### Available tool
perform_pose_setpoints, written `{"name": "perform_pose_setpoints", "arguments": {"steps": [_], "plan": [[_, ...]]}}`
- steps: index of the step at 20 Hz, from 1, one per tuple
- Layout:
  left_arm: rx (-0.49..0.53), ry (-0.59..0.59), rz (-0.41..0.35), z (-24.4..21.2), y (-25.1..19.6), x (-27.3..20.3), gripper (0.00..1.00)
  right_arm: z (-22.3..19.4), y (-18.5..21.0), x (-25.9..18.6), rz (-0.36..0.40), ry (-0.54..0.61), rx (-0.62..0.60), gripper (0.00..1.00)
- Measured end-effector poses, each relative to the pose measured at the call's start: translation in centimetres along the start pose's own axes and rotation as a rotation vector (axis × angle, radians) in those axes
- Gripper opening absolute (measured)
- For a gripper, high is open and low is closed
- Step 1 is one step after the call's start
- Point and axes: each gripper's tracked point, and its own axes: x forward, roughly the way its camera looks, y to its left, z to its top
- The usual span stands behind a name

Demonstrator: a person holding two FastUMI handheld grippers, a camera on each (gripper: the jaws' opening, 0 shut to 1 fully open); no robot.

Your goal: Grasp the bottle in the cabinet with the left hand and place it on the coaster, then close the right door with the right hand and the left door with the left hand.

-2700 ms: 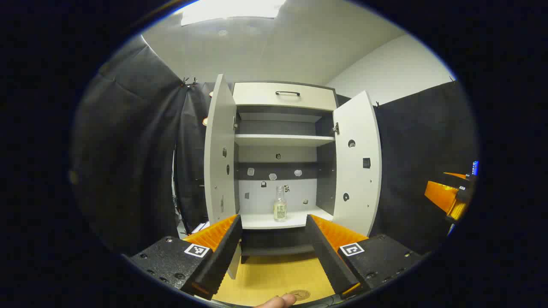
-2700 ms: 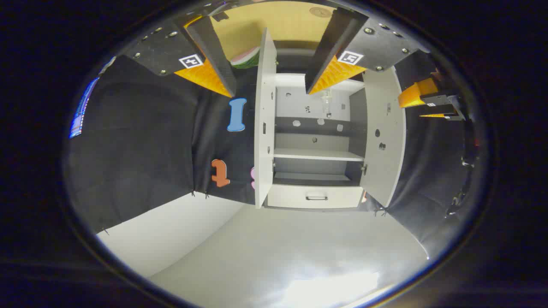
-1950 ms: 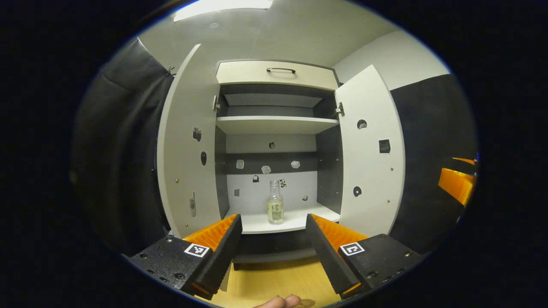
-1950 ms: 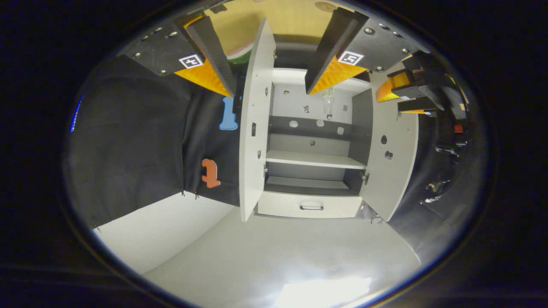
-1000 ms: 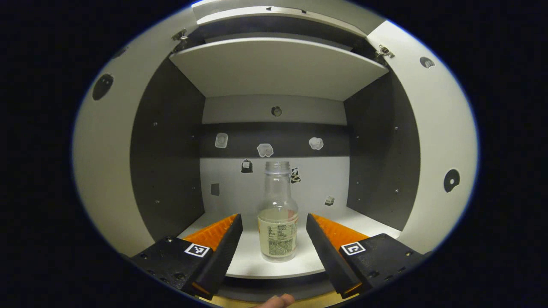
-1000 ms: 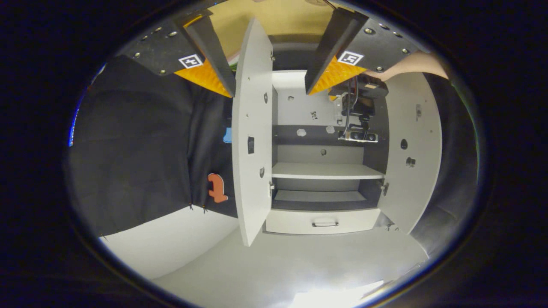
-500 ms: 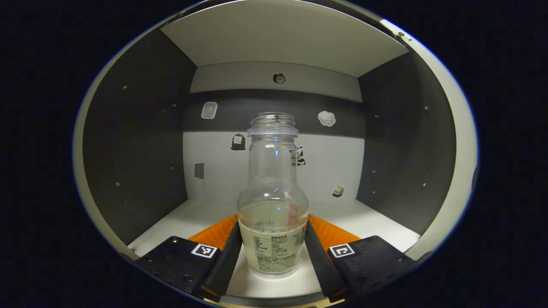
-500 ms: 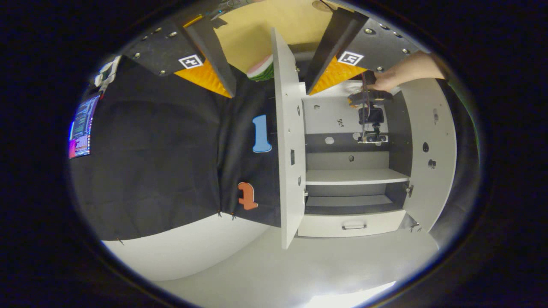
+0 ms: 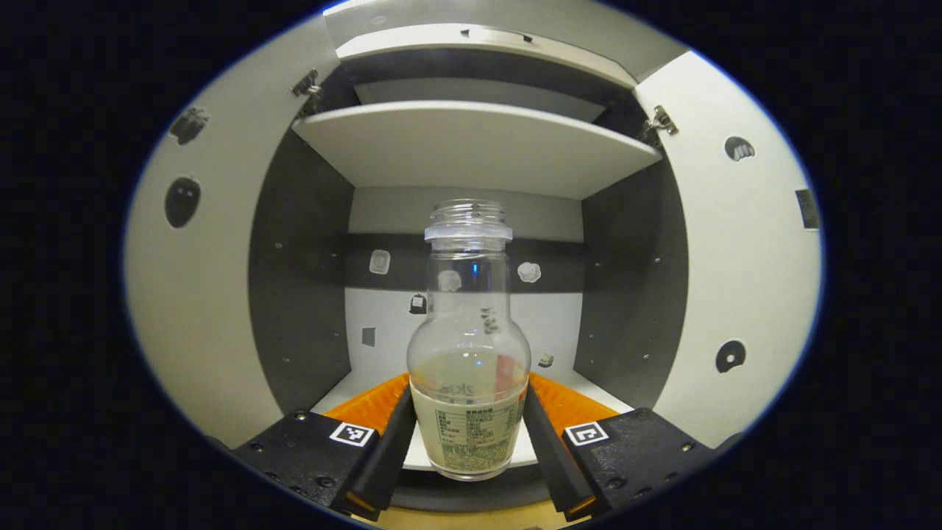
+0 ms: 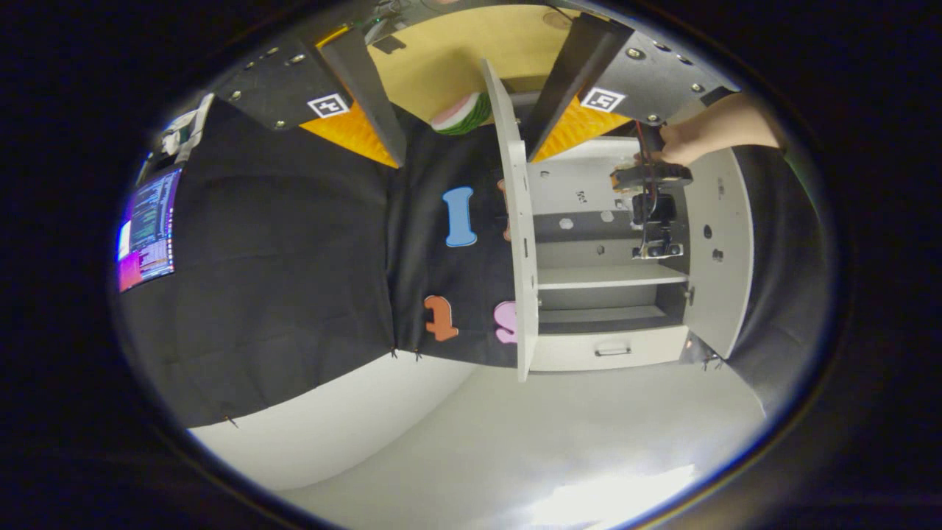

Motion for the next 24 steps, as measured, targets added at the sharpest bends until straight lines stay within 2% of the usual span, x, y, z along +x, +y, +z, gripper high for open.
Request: {"name": "perform_pose_setpoints", "arguments": {"steps": [3, 4, 5, 7, 8, 9, 10, 16, 21, 24], "plan": [[-0.031, 0.004, 0.001, 0.6, -0.3, -4.5, 0.79, 0.4, -1.6, -3.1, 0.026, -0.007, 0.002, 0.98], [-0.035, 0.008, 0.004, 0.6, -0.3, -6.0, 0.79, 0.6, -2.2, -4.1, 0.031, -0.01, 0.009, 0.93], [-0.036, 0.012, 0.005, 0.5, -0.4, -7.5, 0.79, 0.6, -2.5, -5.0, 0.039, -0.011, 0.02, 0.98], [-0.037, 0.017, 0.005, -0.3, -0.7, -10.2, 0.8, 0.6, -3.0, -6.6, 0.057, -0.01, 0.039, 0.98], [-0.037, 0.017, 0.001, -0.8, -0.9, -11.5, 0.8, 0.5, -3.4, -7.3, 0.063, -0.008, 0.043, 0.94], [-0.037, 0.021, -0.004, -1.4, -1.1, -12.7, 0.8, 0.3, -3.6, -7.8, 0.065, -0.004, 0.043, 0.98], [-0.037, 0.027, -0.009, -2.3, -1.3, -13.6, 0.8, 0.2, -3.9, -8.3, 0.065, -0.004, 0.043, 0.98], [-0.06, 0.088, -0.038, -9.3, -2.4, -17.8, 0.8, -0.9, -3.6, -8.8, 0.081, 0.009, 0.058, 0.98], [0.003, 0.057, -0.169, -17.2, -5.0, -20.7, 0.8, -1.3, -2.4, -7.9, 0.114, -0.007, 0.057, 0.99], [0.038, 0.079, -0.207, -23.3, -5.2, -22.3, 0.8, -2.1, -1.4, -7.4, 0.147, -0.005, 0.084, 0.98]]}}
